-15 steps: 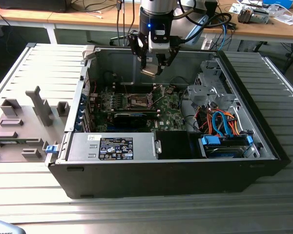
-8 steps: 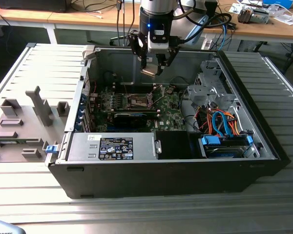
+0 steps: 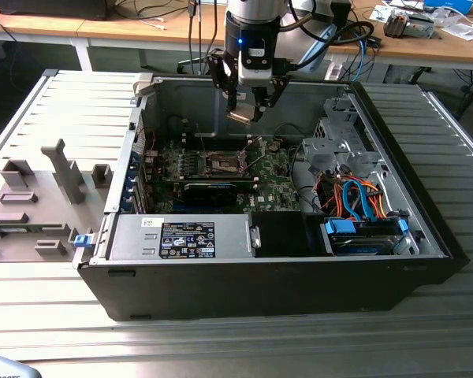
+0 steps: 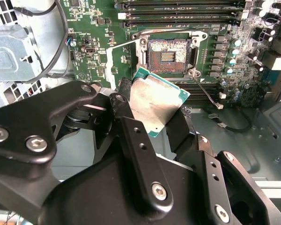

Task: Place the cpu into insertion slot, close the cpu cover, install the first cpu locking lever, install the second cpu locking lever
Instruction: 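Place the cpu into insertion slot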

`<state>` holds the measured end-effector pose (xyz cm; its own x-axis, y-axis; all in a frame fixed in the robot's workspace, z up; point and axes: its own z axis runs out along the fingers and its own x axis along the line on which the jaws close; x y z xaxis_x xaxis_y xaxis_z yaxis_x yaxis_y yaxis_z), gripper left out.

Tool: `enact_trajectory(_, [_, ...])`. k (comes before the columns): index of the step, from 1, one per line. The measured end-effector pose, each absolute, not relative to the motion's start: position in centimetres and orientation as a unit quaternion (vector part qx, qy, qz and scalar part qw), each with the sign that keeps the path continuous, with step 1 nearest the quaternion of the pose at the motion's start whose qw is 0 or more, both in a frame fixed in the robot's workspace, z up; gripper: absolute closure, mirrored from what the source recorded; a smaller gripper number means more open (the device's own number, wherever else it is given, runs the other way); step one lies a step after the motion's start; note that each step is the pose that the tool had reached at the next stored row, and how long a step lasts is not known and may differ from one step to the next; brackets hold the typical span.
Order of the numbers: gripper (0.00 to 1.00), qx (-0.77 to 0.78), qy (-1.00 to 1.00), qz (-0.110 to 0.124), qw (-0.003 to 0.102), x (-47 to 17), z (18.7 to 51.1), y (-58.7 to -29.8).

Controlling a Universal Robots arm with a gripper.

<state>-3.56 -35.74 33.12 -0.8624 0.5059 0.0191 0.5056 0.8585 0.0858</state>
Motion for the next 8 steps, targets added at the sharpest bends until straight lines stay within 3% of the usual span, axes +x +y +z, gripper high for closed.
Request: enact_trajectory(8, [0.46,0.266,0.963,0.044,0.002,-3.56,33.12,-35.74])
